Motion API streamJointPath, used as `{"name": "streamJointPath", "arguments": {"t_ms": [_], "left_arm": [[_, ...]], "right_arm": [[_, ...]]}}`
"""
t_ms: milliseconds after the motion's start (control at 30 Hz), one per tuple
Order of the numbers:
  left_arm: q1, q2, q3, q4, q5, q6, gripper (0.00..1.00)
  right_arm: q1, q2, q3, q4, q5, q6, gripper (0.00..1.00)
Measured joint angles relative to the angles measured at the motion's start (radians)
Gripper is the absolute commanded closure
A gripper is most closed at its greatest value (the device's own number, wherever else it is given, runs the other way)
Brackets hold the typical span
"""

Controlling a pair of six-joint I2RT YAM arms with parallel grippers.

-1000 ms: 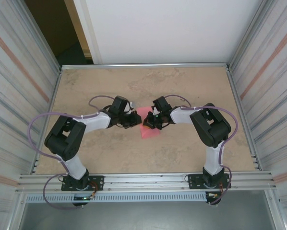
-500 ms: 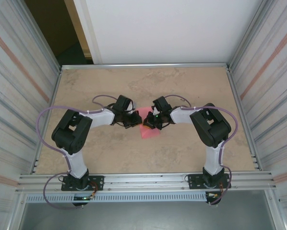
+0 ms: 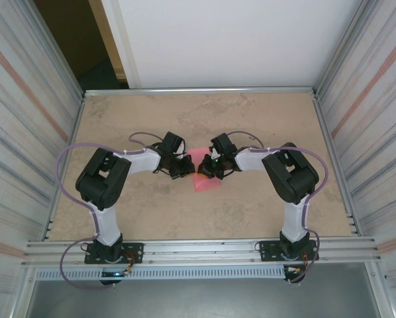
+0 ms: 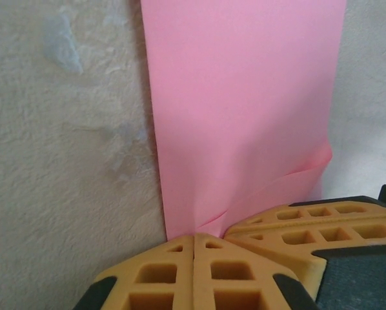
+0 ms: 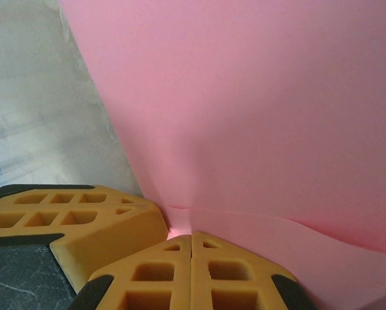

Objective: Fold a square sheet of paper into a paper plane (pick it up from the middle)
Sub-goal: Fold the triangle a second time at the center of the table.

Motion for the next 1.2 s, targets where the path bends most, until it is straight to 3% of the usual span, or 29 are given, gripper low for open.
{"name": "streamJointPath", "arguments": {"t_ms": [300,1200], "left_arm": [[-0.005,0.014,0.033,-0.048,-0.016,0.011,0.99],[-0.005,0.040,0.086,-0.117,-0.028,0.026,1.00]], "right_arm": [[-0.034,-0.077,-0.005,0.001,0.000,-0.025,1.00],[-0.090,-0.074,-0.139,0.092,-0.004,-0.029,1.00]]}}
